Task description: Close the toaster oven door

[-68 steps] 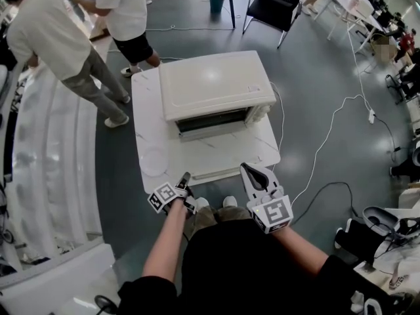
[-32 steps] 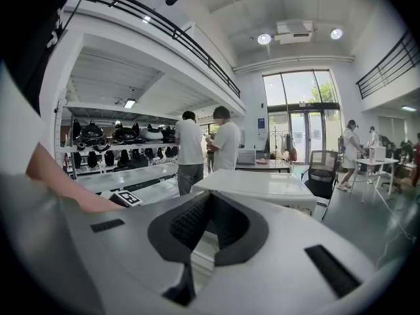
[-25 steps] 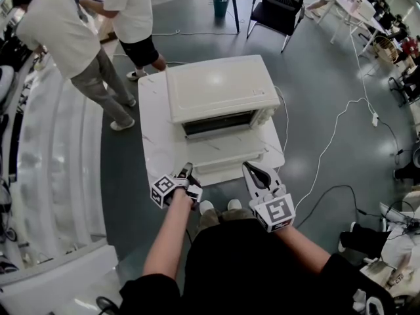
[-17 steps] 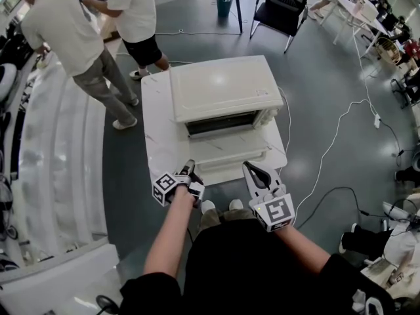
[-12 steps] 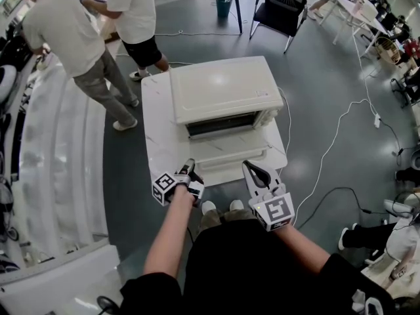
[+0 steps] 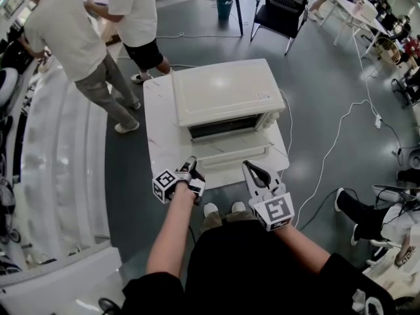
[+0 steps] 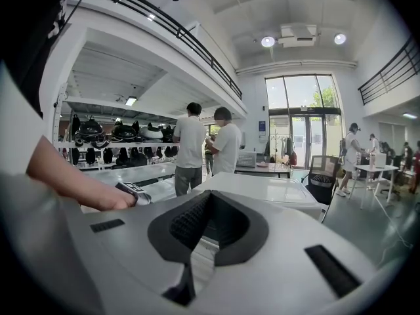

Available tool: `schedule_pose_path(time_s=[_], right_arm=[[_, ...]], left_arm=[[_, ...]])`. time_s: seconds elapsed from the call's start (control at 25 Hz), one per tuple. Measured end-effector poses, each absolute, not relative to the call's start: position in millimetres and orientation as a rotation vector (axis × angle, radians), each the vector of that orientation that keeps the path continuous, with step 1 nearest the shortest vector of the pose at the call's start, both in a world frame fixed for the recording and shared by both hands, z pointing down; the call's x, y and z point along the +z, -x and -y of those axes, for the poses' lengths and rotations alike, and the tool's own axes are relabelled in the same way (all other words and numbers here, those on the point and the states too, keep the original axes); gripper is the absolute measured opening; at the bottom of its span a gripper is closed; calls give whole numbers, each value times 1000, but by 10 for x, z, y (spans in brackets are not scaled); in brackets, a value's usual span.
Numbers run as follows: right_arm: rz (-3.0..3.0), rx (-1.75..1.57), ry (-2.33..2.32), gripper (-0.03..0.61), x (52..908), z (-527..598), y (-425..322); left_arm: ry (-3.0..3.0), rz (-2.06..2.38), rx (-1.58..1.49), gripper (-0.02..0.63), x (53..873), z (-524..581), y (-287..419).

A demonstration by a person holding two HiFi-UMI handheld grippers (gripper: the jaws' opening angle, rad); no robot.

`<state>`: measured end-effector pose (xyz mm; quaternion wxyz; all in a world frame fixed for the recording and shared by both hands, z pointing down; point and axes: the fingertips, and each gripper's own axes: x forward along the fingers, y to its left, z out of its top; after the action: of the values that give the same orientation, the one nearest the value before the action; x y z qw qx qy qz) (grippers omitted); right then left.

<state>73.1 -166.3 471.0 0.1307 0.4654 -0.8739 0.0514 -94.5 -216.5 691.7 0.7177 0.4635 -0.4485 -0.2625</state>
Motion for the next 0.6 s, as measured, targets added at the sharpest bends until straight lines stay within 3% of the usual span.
schedule_pose_path(time_s=[0.6], right_arm=[[2545, 151, -1386, 21, 4651, 1752, -764]], left_arm=[[-1009, 996, -621, 91, 6786, 2400, 997]])
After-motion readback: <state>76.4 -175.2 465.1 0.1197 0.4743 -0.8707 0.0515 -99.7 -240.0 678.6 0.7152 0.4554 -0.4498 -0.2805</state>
